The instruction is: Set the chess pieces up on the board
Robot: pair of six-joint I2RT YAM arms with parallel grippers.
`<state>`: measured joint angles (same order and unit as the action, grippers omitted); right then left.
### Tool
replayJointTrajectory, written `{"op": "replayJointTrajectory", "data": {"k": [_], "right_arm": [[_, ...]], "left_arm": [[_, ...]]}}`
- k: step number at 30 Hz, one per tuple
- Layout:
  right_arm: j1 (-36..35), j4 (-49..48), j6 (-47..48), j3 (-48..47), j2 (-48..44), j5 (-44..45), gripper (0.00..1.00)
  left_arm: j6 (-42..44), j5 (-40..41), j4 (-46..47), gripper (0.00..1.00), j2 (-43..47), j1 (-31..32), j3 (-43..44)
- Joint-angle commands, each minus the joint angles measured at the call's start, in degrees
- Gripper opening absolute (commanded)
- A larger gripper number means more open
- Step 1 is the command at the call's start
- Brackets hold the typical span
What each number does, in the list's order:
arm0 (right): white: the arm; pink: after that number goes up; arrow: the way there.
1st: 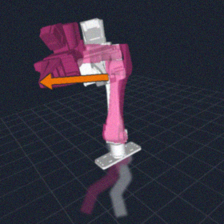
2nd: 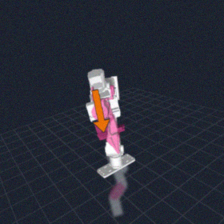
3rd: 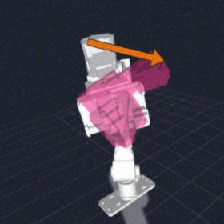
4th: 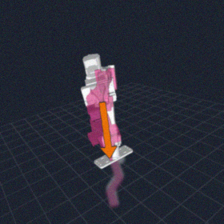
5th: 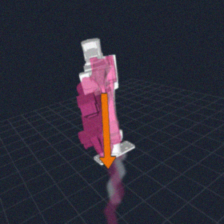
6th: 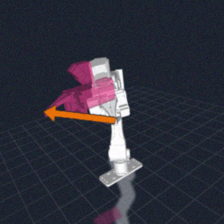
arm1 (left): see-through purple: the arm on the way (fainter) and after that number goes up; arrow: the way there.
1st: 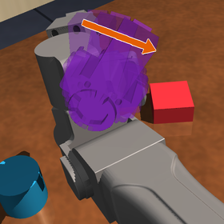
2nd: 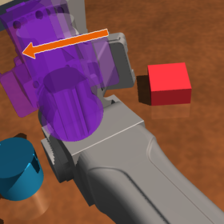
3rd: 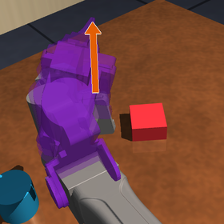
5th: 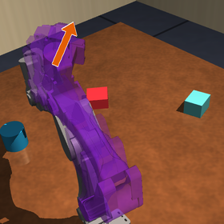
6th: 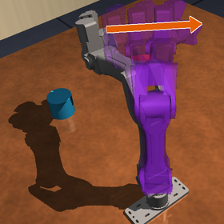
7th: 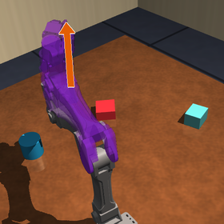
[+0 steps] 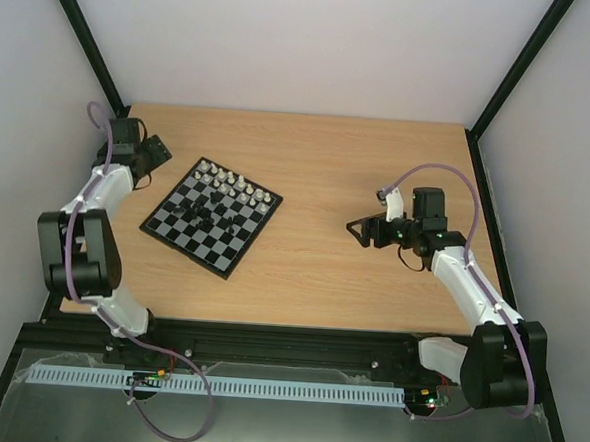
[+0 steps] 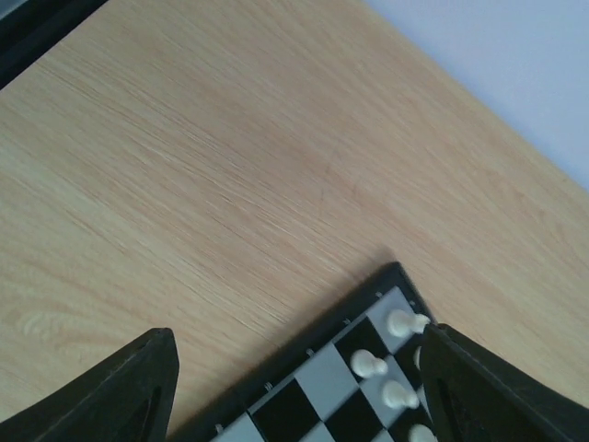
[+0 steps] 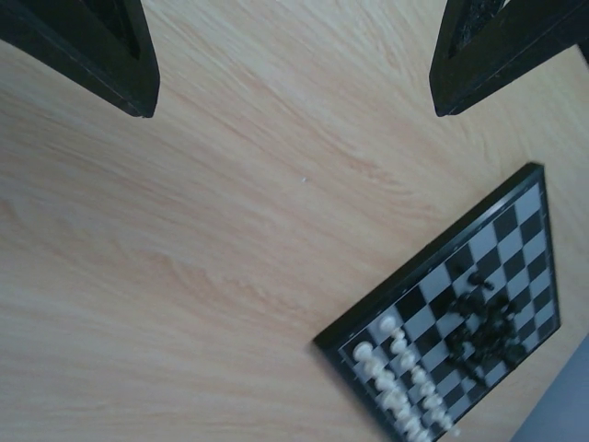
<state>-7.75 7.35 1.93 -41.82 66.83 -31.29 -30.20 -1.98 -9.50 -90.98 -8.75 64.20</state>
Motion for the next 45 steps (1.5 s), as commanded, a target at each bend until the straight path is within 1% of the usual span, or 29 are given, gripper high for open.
{"op": "replayJointTrajectory", "data": {"k": [1,5,8,10,14,19,25,30,39,45], "right_arm": [[-0.5,-0.3,4.5,1.2,1.2,-7.7,0.81],[-0.8,1.2,7.4,1.0,1.9,-11.3,0.81],[-0.9,1.7,8.4,0.9,2.2,-12.0,0.82],[-1.1,1.9,8.9,0.9,2.3,-12.4,0.82],[-1.4,2.7,10.1,0.6,3.1,-13.0,0.82],[-1.7,3.3,10.6,0.1,3.8,-12.9,0.82],[-1.7,3.5,11.2,-0.2,3.9,-12.2,0.83],[-1.7,4.0,11.5,-0.4,3.8,-12.1,0.83],[-1.8,4.3,11.9,-0.5,4.1,-12.0,0.83],[-2.0,4.6,12.1,-0.9,4.8,-12.1,0.83]], "left_arm": [[-0.8,-4.7,-3.4,0.71,-8.9,-3.1,6.3],[0.0,-11.6,-5.5,0.58,-17.4,-5.9,12.1],[1.6,-13.8,-8.9,0.49,-23.1,-6.9,16.4],[2.3,-14.0,-10.5,0.45,-25.5,-7.3,18.1],[3.7,-12.4,-13.2,0.43,-28.0,-7.4,18.9],[3.7,-12.7,-12.1,0.42,-27.5,-7.2,15.4],[3.7,-13.7,-12.3,0.42,-26.2,-4.4,11.6],[3.5,-14.2,-12.6,0.37,-23.7,-4.0,7.5],[4.2,-15.7,-11.0,0.27,-17.3,-0.8,-2.5],[5.0,-16.6,-10.7,0.26,-13.5,1.4,-7.8]]}}
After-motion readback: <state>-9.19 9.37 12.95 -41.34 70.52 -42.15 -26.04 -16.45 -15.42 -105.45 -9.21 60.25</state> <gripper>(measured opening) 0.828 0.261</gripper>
